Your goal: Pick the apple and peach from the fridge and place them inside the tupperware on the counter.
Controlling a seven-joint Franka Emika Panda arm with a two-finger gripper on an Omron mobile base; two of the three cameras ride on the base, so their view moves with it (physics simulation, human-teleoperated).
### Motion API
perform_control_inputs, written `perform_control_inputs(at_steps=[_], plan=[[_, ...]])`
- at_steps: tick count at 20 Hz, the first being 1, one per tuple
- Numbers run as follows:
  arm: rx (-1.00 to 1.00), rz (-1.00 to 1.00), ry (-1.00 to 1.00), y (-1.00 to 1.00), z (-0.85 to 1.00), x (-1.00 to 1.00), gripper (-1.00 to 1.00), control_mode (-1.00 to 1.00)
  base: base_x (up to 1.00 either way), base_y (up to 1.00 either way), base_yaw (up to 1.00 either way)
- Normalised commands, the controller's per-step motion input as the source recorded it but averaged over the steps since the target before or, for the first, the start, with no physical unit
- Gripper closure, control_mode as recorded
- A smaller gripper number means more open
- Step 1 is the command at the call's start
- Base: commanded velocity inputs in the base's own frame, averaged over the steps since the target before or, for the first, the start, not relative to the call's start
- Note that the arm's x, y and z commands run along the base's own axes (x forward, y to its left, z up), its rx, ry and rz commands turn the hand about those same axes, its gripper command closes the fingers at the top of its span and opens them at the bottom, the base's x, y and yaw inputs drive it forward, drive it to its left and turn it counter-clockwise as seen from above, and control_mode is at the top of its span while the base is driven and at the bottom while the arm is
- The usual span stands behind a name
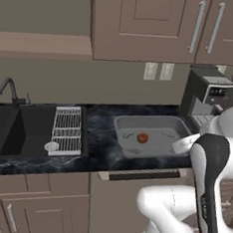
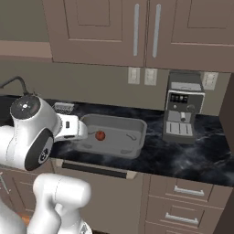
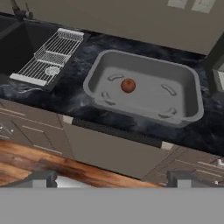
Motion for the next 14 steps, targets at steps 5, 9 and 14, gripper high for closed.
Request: perform_control_inputs(at_steps=[5, 9, 14], plan=[[0.0, 0.0, 0.0, 0.0, 0.0, 0.0, -1.0, 1.0, -0.98, -0.55, -0.01], [0.0, 0.0, 0.0, 0.0, 0.0, 0.0, -1.0, 1.0, -0.61, -0.92, -0.01], [0.0, 0.0, 0.0, 0.0, 0.0, 0.0, -1.0, 1.0, -0.44, -0.63, 0.0]])
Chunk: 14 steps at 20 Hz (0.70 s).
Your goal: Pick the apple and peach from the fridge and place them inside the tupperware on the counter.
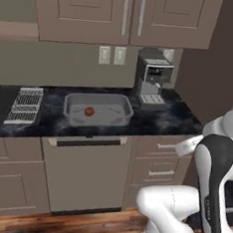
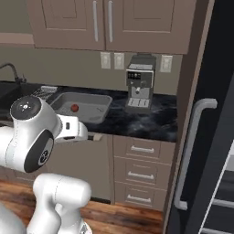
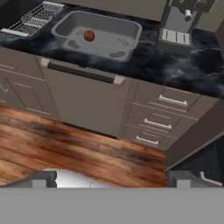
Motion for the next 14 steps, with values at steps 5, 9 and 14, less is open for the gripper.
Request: perform_control_inputs(at_steps=[5, 9, 14], plan=[[0.0, 0.0, 0.0, 0.0, 0.0, 0.0, -1.0, 1.0, -1.0, -0.22, 0.0], [0.0, 0.0, 0.0, 0.0, 0.0, 0.0, -1.0, 1.0, -1.0, -0.03, 0.0], [0.0, 0.0, 0.0, 0.0, 0.0, 0.0, -1.0, 1.0, -0.6, -0.56, 0.0]])
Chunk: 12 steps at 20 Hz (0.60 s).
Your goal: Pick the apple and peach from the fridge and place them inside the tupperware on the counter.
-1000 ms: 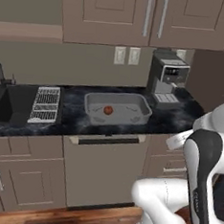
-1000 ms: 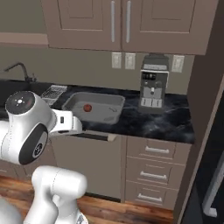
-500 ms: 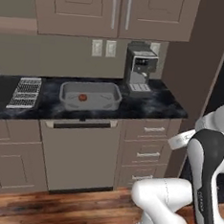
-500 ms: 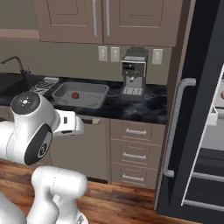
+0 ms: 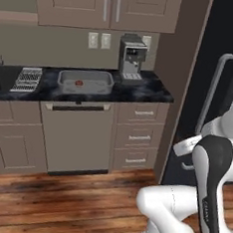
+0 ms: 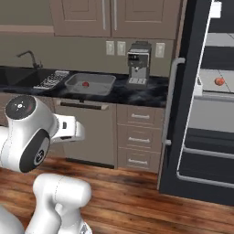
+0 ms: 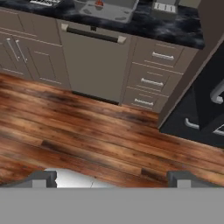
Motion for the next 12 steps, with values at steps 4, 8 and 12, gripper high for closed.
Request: perform_control_inputs(at_steps=[4, 8, 12], plan=[[0.0, 0.0, 0.0, 0.0, 0.0, 0.0, -1.0, 1.0, 0.0, -1.0, 0.0], [0.0, 0.0, 0.0, 0.0, 0.0, 0.0, -1.0, 1.0, 0.05, -1.0, 0.0], [0.0, 0.0, 0.0, 0.0, 0.0, 0.0, -1.0, 1.0, 0.03, -1.0, 0.0]])
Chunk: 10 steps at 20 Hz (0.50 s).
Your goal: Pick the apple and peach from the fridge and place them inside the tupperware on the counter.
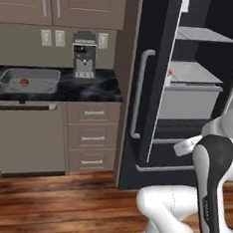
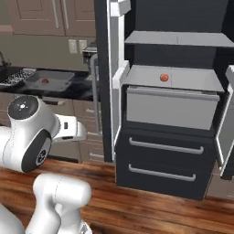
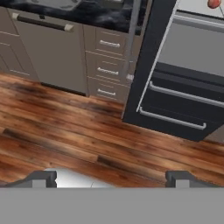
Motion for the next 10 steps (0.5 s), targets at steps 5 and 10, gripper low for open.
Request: perform_control_inputs(at_steps=[5, 10], plan=[[0.0, 0.0, 0.0, 0.0, 0.0, 0.0, -1.0, 1.0, 0.21, -0.99, 0.0], [0.0, 0.0, 0.0, 0.0, 0.0, 0.0, -1.0, 1.0, 0.43, -0.82, 0.0]])
